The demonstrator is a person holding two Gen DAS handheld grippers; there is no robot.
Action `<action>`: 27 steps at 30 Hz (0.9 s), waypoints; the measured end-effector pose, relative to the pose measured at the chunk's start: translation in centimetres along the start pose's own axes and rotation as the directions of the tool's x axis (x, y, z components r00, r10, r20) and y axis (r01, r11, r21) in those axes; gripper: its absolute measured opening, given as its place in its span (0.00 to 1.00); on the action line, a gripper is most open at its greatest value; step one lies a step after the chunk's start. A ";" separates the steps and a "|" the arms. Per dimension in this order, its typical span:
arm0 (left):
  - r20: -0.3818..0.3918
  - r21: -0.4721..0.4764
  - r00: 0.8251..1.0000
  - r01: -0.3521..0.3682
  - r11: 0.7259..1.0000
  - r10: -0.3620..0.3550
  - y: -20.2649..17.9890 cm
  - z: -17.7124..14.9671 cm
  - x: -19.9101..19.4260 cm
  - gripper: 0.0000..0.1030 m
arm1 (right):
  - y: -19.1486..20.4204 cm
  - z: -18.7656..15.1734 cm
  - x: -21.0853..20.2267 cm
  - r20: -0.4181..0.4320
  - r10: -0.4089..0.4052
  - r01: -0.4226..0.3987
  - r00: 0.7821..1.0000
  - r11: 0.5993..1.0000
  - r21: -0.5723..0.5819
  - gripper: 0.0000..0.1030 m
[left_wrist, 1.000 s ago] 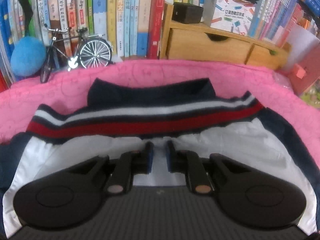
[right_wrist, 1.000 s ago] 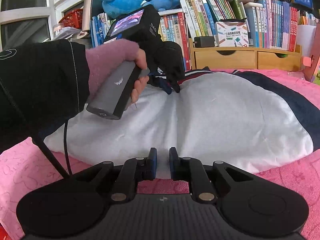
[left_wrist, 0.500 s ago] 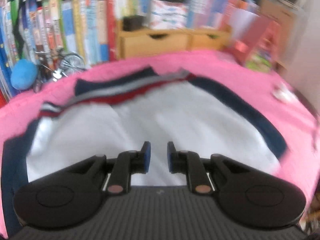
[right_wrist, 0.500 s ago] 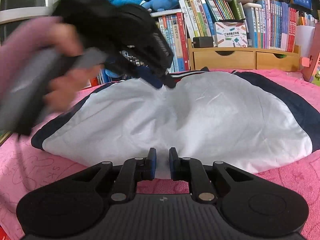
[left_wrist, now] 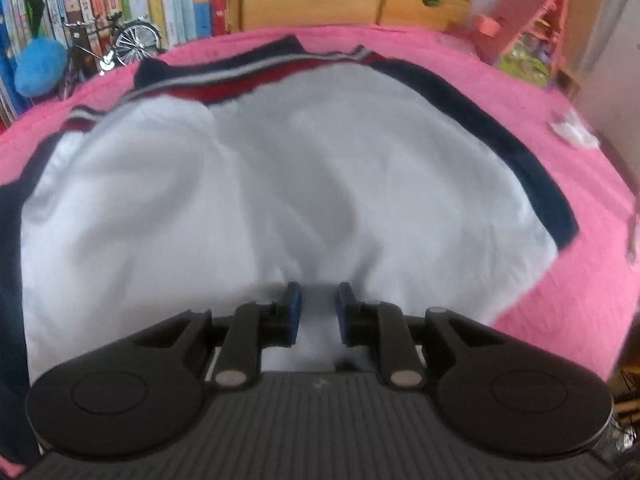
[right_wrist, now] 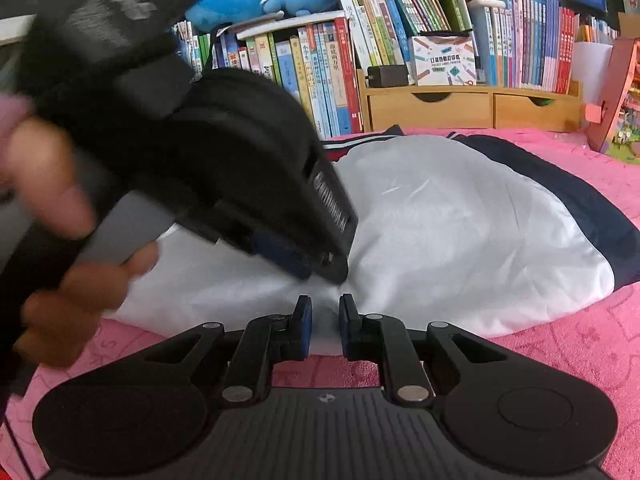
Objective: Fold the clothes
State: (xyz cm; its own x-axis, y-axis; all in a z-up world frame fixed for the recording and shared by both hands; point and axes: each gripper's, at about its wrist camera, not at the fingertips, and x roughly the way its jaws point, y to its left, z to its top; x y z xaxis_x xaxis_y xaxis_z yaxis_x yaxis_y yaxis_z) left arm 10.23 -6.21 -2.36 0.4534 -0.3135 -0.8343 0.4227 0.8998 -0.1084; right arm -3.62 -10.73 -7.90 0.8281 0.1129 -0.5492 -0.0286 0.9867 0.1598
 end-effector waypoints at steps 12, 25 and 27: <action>0.046 -0.197 0.989 -0.130 0.972 0.142 5.5 10.4 6.5 0.18 | -0.1 0.1 0.2 0.006 0.003 -0.003 1.000 1.000 0.001 0.16; 0.100 -0.081 0.993 -0.055 0.995 0.063 3.7 8.7 2.1 0.18 | 0.1 0.0 0.1 0.015 0.004 -0.004 1.000 1.000 -0.004 0.16; 0.077 -0.040 0.997 -0.020 0.999 0.023 2.7 7.2 0.6 0.18 | 0.1 0.0 0.1 0.016 0.004 -0.004 1.000 1.000 -0.002 0.16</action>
State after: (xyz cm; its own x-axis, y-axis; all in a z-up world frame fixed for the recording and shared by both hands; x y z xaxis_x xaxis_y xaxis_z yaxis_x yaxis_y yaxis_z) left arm 17.31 -6.17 0.72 0.5219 -0.3150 -0.7927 0.3815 0.9174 -0.1133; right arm -3.52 -10.61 -7.94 0.8369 0.1152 -0.5351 -0.0333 0.9865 0.1603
